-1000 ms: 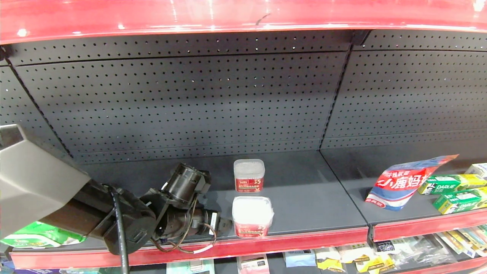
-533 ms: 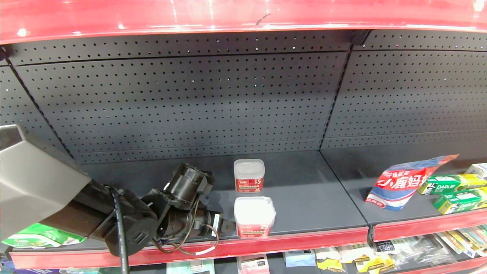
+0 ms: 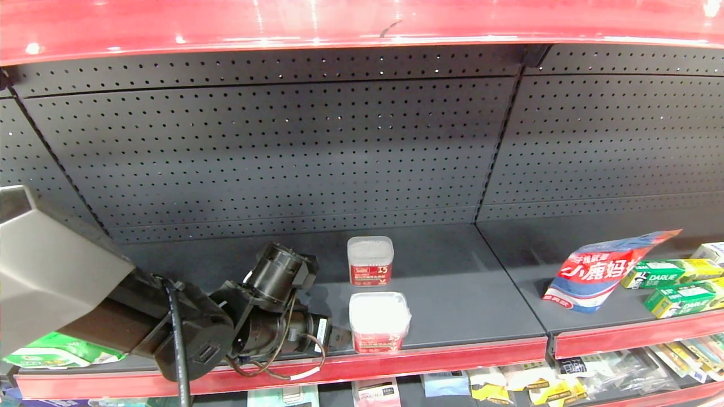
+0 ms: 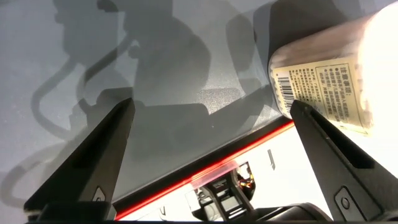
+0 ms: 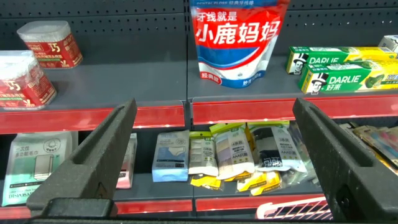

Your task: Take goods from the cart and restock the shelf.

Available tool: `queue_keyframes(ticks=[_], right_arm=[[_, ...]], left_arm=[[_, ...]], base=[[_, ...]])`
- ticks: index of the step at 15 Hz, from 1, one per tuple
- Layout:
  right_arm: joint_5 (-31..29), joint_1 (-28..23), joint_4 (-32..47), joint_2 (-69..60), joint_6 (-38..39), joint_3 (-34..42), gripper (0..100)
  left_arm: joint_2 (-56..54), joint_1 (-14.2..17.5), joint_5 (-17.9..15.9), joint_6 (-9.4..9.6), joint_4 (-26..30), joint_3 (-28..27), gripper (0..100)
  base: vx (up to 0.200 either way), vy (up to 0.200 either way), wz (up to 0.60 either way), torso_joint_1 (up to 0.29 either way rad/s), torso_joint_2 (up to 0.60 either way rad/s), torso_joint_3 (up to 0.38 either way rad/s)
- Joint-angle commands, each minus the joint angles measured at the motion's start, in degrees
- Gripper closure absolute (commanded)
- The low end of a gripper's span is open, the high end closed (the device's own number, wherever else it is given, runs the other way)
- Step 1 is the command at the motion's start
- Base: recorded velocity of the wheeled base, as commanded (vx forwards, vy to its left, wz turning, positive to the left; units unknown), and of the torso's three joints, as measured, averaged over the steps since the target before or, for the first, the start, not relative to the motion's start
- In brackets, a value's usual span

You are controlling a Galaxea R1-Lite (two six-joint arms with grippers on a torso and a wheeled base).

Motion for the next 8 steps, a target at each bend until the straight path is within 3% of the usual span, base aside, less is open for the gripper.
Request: queue_keyframes(ticks=[1,8], right_arm=[[0.02,0.01,-0.01,0.04,-0.02,0.00,0],[0.02,0.01,-0.01,0.04,-0.02,0.00,0]], left_arm=[[-0.05,0.01,0.04,-0.03,-0.03,0.00,0],[-0.05,-0.25,-0.31,-0.12,-0.03,-0.09,0]], base=[[0.000,0.000,0.00,0.000,0.00,0.000],[0.000,0.000,0.00,0.000,0.00,0.000]])
